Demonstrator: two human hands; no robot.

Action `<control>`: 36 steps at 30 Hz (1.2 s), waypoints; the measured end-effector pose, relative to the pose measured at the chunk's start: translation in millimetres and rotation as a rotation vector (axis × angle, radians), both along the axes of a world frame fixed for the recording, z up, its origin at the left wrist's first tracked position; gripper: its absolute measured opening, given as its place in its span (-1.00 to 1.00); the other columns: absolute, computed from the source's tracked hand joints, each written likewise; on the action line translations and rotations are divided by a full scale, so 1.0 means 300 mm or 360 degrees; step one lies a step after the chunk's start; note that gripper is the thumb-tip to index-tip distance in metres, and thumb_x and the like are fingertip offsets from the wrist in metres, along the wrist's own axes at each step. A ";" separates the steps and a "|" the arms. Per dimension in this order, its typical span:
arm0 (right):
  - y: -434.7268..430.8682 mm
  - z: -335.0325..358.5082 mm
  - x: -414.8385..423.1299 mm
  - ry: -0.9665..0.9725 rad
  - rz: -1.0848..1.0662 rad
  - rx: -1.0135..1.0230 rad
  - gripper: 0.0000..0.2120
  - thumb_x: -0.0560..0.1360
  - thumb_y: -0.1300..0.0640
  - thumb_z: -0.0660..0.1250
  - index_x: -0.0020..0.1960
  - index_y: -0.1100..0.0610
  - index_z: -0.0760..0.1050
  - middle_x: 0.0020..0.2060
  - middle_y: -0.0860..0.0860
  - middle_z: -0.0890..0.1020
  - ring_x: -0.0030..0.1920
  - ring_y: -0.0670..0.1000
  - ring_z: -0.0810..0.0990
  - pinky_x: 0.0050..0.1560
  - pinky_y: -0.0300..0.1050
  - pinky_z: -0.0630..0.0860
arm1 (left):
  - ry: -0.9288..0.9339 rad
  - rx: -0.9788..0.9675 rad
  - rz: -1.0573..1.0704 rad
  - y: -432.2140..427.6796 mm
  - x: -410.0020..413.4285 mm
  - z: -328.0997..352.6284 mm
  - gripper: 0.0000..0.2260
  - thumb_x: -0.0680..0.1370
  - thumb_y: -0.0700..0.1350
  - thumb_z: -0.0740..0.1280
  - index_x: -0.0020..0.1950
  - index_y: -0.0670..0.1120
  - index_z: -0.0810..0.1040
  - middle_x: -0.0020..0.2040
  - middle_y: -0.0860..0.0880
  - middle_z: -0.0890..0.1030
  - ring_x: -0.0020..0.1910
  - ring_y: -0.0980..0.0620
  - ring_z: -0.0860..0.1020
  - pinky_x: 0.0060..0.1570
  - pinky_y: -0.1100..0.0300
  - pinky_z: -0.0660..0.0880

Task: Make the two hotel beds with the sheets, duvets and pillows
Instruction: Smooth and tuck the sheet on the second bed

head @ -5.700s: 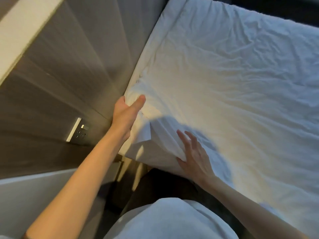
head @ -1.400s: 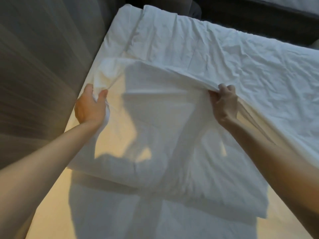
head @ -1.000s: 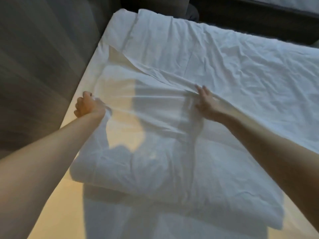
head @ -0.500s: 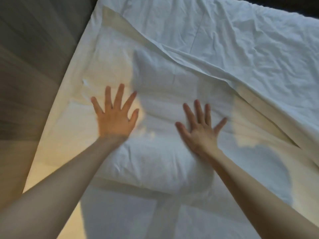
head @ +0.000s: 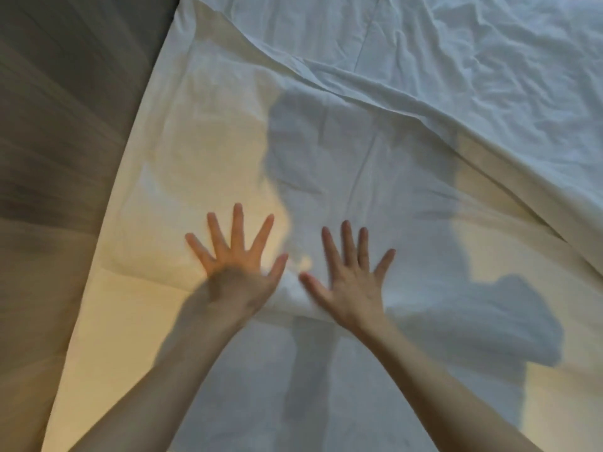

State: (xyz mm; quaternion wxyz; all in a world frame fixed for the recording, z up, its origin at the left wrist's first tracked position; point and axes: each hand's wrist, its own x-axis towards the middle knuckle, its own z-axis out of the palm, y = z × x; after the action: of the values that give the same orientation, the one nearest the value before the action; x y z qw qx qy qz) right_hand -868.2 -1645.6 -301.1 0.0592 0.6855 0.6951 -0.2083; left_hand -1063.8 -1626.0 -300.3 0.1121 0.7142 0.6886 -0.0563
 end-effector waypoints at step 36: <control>-1.374 0.960 0.512 0.0064 -0.0917 0.0381 -0.40 0.62 0.01 0.19 0.57 -0.15 0.00 0.57 -0.03 0.08 0.57 0.07 -0.04 0.48 0.29 -0.08 | -0.0345 0.0137 -0.1283 -0.933 0.551 0.959 -0.48 0.62 0.16 -0.09 0.58 0.08 0.10 0.59 -0.03 -0.03 0.57 -0.12 -0.06 0.47 -0.21 -0.10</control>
State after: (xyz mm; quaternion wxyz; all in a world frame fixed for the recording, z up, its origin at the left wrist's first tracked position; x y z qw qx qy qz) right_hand -714.5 -2057.7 -13.2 -0.0972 0.8522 0.4928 -0.1466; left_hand -898.5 -1905.9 -12.7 0.1229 0.9323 0.3400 0.0087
